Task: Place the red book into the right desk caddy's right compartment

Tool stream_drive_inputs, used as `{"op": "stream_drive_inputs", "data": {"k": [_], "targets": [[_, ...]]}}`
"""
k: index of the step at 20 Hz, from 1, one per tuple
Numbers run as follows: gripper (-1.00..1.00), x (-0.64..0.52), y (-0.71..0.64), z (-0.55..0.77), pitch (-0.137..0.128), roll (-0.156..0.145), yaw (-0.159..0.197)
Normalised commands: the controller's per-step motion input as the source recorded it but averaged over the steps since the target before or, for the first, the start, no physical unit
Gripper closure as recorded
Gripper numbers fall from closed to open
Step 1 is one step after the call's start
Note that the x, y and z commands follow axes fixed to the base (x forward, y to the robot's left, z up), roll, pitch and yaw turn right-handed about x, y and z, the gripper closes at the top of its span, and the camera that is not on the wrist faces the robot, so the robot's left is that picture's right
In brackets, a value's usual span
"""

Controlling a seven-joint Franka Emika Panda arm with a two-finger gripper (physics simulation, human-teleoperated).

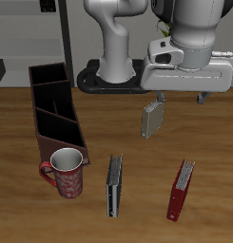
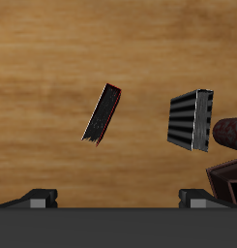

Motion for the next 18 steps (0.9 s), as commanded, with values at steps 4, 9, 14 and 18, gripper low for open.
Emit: {"op": "stream_drive_inputs", "data": {"k": [4,9,14,18], "targets": [[-1.00,0.41,0.22,0.10,-0.056,0.003,-0.017],[-1.00,0.25,0.16,0.04,-0.041,0.013,-0.031],[-1.00,0.19,0.13,-0.21,-0.006,0.026,-0.020],[-1.00,0.08,0.03,-0.26,-0.029,0.038,-0.023]]}}
